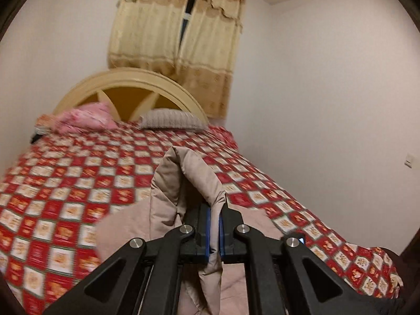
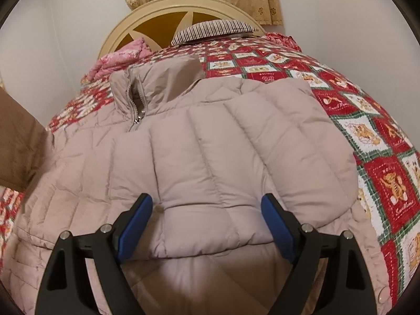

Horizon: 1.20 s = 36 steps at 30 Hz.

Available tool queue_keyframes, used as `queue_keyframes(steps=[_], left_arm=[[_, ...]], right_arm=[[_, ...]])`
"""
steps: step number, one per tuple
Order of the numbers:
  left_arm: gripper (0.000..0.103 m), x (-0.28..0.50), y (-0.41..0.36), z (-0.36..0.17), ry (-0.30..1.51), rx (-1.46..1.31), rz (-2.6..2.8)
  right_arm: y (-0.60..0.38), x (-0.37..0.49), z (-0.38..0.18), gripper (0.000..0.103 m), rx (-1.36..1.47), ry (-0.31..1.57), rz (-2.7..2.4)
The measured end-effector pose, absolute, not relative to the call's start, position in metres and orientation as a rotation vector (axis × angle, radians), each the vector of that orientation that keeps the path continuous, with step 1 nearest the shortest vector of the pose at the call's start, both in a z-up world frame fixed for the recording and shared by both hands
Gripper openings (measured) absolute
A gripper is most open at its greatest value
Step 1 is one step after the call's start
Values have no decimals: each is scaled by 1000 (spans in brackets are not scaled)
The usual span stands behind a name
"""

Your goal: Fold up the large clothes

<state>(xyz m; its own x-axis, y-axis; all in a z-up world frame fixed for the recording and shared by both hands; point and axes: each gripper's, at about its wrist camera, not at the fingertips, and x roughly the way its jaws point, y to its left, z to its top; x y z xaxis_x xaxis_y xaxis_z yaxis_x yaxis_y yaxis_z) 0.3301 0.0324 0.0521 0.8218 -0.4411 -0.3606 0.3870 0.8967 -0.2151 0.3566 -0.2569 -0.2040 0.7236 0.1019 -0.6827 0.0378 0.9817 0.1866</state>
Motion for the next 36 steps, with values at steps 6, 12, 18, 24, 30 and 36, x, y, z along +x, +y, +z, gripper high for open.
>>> queue_keyframes(steps=[6,12,18,24,30,36], left_arm=[[4,361,-41,8,489,-140,-509],[4,385,-98,-53,600,-68,-497],[7,388,-125,-62,618,-4,-484],[90,375,-113,-33,467,7,-487],[99,374,-58,-25,381,-59,-404],[99,422,-6,-84,503,93,-123]], right_arm=[[-265,354,-203,87,264,742,58],[-272,352,-203,87,326,725,81],[-278,351,-204,87,367,712,85],[-283,348,-204,87,404,696,83],[-285,348,-204,87,408,694,80],[-296,339,-200,87,458,639,59]])
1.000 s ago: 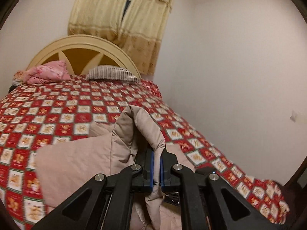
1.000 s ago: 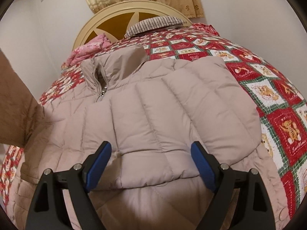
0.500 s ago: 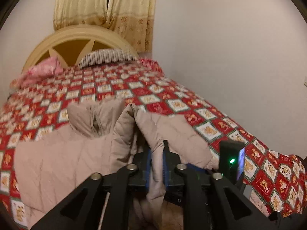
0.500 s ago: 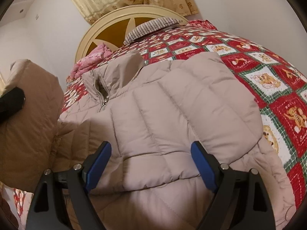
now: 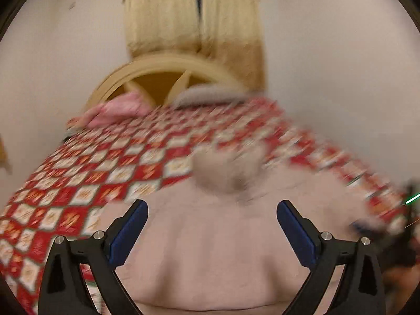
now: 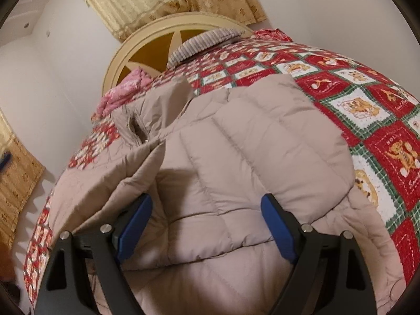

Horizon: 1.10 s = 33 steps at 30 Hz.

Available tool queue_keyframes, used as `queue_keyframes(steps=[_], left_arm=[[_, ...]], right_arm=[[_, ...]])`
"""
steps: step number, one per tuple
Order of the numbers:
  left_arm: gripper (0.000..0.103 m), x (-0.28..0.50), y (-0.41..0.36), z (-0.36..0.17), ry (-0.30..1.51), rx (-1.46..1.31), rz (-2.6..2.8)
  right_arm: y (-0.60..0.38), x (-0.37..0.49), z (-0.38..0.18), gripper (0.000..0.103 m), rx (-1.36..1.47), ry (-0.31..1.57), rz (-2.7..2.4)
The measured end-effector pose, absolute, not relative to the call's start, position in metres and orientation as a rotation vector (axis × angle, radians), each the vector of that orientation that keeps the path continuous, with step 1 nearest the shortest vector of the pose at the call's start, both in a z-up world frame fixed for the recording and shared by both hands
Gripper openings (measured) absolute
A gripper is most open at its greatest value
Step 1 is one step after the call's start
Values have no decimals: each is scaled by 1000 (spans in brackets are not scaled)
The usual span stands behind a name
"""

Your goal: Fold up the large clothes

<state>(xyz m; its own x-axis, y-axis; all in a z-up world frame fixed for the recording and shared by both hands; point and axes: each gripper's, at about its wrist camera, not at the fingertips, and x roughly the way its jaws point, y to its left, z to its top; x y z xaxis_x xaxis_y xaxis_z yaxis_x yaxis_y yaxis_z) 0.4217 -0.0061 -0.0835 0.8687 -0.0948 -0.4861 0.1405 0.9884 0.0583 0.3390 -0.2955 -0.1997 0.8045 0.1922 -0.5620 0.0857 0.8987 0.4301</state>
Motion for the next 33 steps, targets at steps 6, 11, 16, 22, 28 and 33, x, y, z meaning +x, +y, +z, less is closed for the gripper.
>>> queue_keyframes(steps=[6,11,16,22,28,33], left_arm=[[99,469,44,-150,743,-7,-90],[99,469,24,-173,777,57,-83],[99,438,28,-130,608,74,-105],[99,466,53,-117,637,-54,-148],[99,491,53,-176,805,-79,-98],[99,493,48,-185,818,-46,-75]], right_arm=[[-318,304,-161,89,512,471,-105],[-240,323,-107,92,276,513,46],[-177,366,-142,66,120,725,157],[-199,374,-189,65,172,804,111],[-202,372,-198,65,190,809,108],[-200,376,-202,65,175,819,98]])
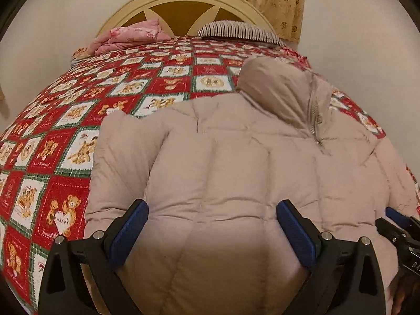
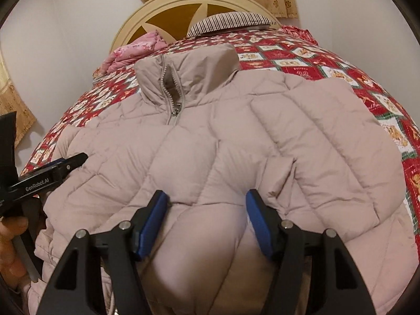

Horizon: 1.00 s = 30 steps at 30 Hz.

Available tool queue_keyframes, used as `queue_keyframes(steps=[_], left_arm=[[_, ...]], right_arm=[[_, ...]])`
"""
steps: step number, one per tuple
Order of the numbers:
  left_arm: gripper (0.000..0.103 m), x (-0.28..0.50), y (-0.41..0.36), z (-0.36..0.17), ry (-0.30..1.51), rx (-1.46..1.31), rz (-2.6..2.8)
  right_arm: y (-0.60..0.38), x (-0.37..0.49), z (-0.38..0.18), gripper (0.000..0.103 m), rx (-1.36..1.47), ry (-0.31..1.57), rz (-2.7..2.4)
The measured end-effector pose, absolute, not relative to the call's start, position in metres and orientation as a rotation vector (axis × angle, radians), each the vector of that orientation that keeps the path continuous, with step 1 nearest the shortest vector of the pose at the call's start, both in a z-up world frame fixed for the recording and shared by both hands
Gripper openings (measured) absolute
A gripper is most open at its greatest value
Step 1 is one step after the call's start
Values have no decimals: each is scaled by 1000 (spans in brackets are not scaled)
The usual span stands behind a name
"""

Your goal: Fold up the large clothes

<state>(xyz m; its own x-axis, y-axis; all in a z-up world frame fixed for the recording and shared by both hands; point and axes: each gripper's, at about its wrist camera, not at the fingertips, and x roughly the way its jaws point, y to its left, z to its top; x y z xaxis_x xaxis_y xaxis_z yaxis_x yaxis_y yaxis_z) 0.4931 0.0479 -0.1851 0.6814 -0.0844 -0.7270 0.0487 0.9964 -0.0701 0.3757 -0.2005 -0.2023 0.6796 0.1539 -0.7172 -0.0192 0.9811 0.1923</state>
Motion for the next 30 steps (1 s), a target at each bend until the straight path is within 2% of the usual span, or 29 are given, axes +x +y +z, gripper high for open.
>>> queue_keyframes(steps=[30], left_arm=[[102,497,33,-197,846,75,10]], right_arm=[[-176,381,-210,67,-26,849,-18]])
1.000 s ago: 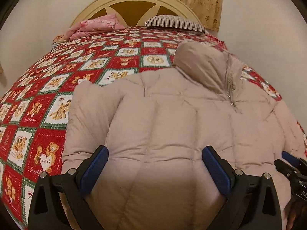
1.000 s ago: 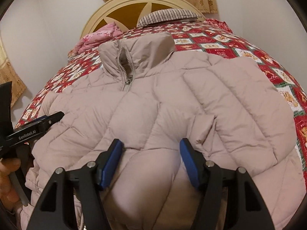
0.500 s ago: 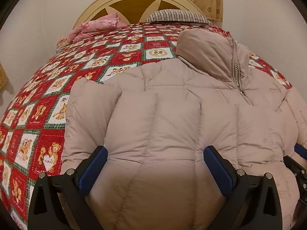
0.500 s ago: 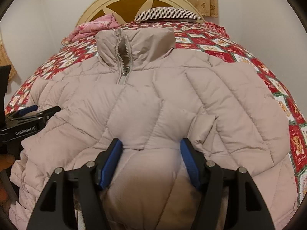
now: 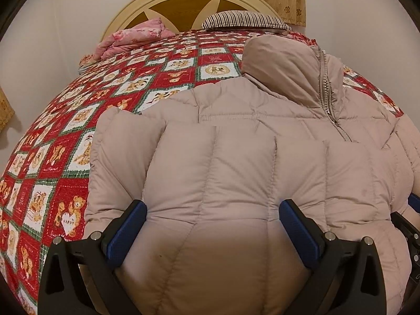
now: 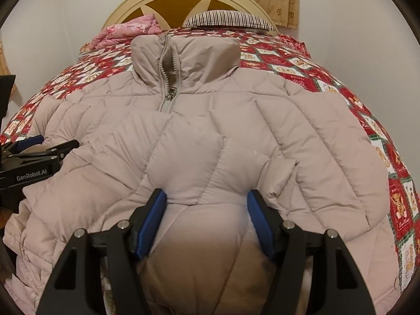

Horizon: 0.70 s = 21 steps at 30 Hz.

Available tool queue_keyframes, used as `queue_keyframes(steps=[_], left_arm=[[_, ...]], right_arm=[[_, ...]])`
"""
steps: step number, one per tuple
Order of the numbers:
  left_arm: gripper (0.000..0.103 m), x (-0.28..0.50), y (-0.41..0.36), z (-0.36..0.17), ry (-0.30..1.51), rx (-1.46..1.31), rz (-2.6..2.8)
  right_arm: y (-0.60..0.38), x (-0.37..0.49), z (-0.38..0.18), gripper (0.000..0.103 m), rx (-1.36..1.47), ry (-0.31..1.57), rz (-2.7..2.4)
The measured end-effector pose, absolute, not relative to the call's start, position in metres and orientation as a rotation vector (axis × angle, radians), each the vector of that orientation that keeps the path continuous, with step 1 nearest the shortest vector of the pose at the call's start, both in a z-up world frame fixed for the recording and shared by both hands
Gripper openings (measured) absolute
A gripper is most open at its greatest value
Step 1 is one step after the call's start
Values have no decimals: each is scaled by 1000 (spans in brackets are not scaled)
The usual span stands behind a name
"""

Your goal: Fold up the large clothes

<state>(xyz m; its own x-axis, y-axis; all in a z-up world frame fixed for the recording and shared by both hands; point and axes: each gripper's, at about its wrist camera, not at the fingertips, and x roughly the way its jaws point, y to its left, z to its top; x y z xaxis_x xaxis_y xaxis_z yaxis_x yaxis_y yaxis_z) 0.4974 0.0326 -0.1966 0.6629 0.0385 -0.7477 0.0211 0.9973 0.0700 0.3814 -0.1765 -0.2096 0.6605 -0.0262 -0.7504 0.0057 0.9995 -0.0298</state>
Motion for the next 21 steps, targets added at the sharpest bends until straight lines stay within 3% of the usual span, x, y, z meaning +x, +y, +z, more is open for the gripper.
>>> queue_keyframes(steps=[21], left_arm=[[102,498,31,-197,843,85,18]], right_arm=[[-171,383,-211,67,-69,845,-48]])
